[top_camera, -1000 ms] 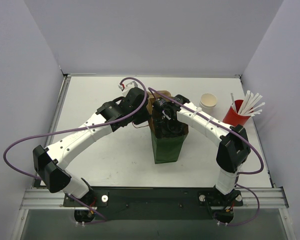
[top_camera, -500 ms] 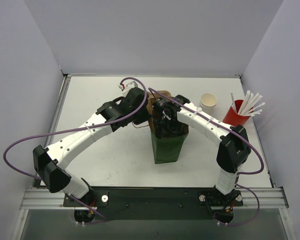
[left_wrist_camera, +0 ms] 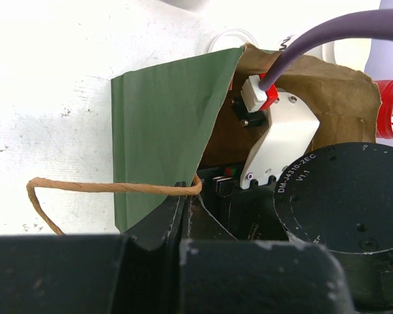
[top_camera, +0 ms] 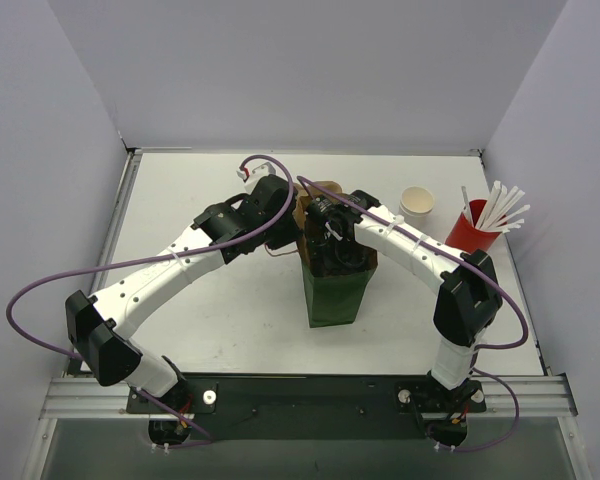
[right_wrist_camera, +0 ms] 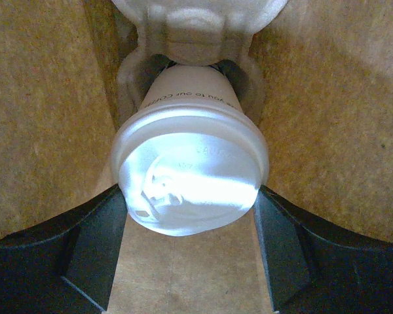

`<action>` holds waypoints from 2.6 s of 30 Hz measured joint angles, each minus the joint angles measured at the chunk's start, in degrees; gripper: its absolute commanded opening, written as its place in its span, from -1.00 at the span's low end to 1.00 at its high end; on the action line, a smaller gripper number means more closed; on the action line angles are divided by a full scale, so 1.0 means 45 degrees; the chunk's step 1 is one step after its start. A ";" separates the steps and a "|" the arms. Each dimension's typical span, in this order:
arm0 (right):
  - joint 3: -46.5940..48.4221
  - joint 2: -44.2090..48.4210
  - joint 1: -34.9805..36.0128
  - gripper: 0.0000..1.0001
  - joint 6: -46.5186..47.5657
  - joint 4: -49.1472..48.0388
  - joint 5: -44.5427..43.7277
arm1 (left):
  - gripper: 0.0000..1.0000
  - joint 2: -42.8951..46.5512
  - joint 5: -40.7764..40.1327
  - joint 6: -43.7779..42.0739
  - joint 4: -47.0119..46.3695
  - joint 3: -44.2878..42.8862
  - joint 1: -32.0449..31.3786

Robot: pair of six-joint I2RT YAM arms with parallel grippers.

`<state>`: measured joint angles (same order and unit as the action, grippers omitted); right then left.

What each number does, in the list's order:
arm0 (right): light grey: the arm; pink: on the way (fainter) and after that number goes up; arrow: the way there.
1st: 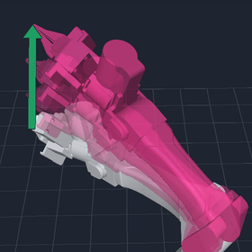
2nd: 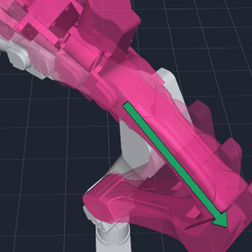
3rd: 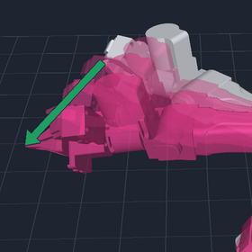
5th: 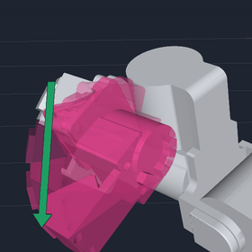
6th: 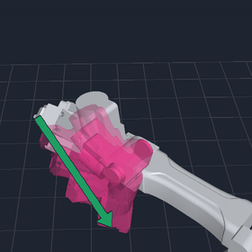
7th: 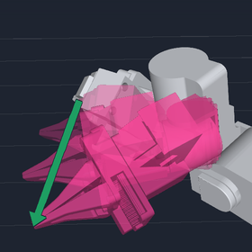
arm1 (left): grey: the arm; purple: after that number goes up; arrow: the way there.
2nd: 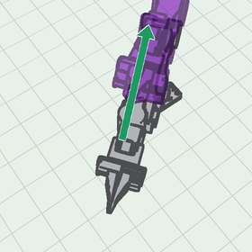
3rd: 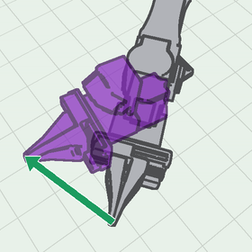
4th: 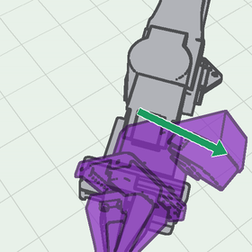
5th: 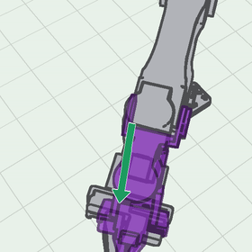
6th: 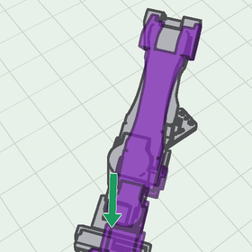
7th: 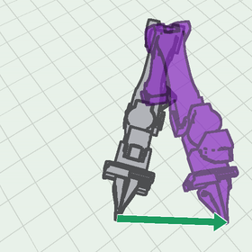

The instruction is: Pack the takeout coffee

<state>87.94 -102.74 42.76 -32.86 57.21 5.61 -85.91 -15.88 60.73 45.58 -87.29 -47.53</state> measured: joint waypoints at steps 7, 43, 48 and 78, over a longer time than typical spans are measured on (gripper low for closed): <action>-0.0015 0.0010 0.0000 -0.10 0.0005 -0.0005 0.0005 | -1.00 0.0015 0.0010 0.0000 -0.0005 0.0010 0.0000; -0.0010 -0.0160 -0.0199 -0.11 0.0107 0.0029 0.0165 | -1.00 0.0015 0.0180 -0.0330 -0.0185 0.0010 -0.0010; -0.0019 -0.0170 -0.0243 -0.11 0.0155 0.0058 0.0243 | -1.00 0.0015 0.0316 -0.0330 -0.0301 0.0010 -0.0034; -0.0214 0.0029 -0.0262 -0.04 0.0185 -0.0019 0.0272 | -1.00 0.0015 0.0408 -0.0330 -0.0374 0.0010 -0.0034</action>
<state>86.98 -102.61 41.58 -32.03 57.12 6.83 -85.84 -14.04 59.24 43.90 -87.24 -47.68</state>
